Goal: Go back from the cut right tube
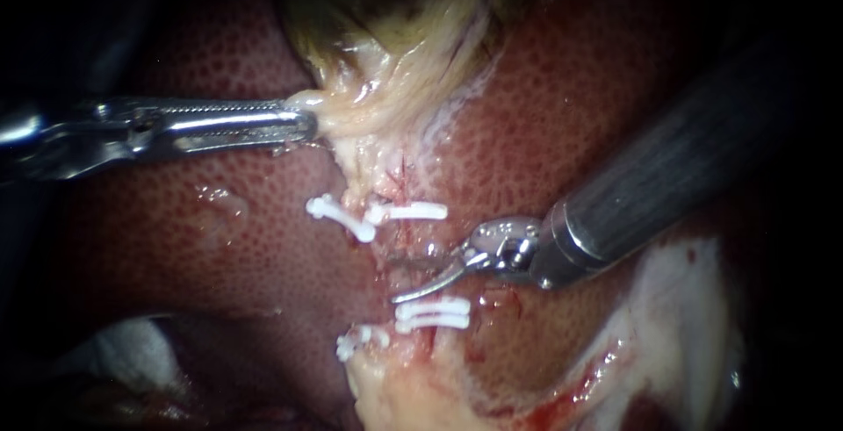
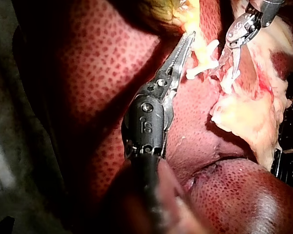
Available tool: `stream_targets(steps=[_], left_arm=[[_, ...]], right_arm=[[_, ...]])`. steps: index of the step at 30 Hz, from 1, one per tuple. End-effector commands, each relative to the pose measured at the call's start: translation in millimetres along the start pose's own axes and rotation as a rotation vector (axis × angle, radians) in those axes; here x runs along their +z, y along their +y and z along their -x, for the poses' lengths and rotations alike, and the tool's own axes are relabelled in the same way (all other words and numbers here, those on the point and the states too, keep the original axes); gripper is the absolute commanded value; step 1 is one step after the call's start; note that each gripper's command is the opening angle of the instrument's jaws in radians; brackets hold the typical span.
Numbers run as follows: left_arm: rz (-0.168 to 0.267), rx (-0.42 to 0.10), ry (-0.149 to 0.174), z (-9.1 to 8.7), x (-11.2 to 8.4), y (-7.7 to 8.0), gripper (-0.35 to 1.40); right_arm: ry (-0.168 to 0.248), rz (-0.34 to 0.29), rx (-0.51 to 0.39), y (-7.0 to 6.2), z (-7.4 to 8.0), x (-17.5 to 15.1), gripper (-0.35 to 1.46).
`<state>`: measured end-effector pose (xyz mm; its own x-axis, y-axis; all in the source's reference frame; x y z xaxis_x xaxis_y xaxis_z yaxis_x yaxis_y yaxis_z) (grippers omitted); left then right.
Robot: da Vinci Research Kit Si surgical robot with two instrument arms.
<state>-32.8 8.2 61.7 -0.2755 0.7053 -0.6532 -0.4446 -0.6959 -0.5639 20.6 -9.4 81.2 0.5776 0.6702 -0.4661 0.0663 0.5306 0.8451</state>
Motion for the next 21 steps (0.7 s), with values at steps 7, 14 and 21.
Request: stream_targets(steps=[7, 14, 21], left_arm=[[0.001, 0.006, 0.0, 0.0, -0.1, -0.1, -0.35], [0.002, 0.006, 0.0, 0.1, -0.1, -0.2, -0.35], [0.002, 0.007, 0.0, 0.1, -0.2, -0.3, -0.35]], right_arm=[[0.024, 0.086, -0.082, -1.8, 0.8, -0.7, 1.43], [0.04, 0.219, -0.23, -3.9, 0.8, -5.0, 1.43], [0.037, 0.309, -0.327, -6.2, -0.4, -12.0, 1.43]])
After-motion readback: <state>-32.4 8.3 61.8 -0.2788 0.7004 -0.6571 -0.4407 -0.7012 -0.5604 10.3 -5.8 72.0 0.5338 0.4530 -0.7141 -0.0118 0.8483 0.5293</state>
